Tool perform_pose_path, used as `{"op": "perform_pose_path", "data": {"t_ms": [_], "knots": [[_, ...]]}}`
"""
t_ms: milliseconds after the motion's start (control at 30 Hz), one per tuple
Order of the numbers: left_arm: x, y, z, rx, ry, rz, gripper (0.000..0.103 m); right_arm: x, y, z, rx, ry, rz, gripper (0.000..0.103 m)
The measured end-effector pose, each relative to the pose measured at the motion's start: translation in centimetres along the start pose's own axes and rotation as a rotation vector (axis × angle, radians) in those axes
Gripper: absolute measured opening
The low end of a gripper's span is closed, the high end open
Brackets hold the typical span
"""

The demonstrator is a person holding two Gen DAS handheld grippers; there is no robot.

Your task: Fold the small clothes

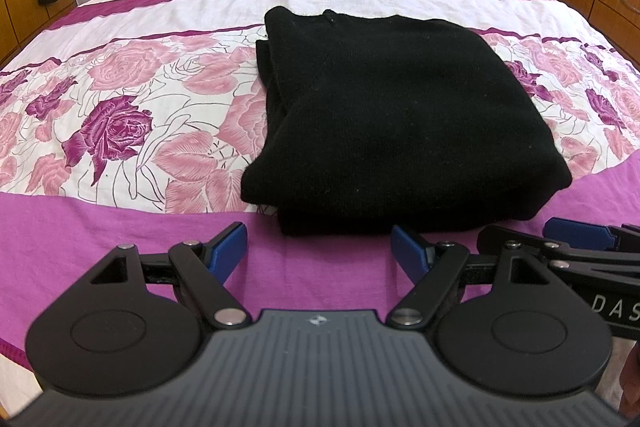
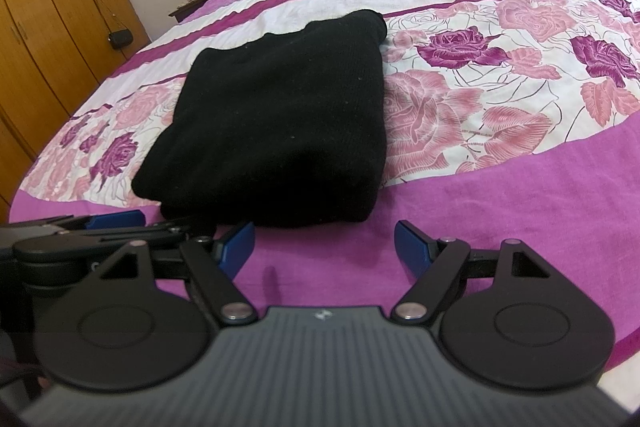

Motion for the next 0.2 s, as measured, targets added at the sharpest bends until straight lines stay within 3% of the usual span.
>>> {"op": "perform_pose_path", "data": {"t_ms": [200], "knots": [[-0.05,0.03,-0.02,0.001,0.0,0.0,0.083,-0.04,0.01,0.01,0.0,0.0,-0.001,0.078]]}}
Point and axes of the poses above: each gripper's, at about its wrist camera, not at the fingertips, and z roughly against the way its jaws point, x to its right, y to its top, the point moved 5 cm from there along -z, roughly the way its jaws point, and after that the axes turned 3 degrees about y, right-handed, at the moved point
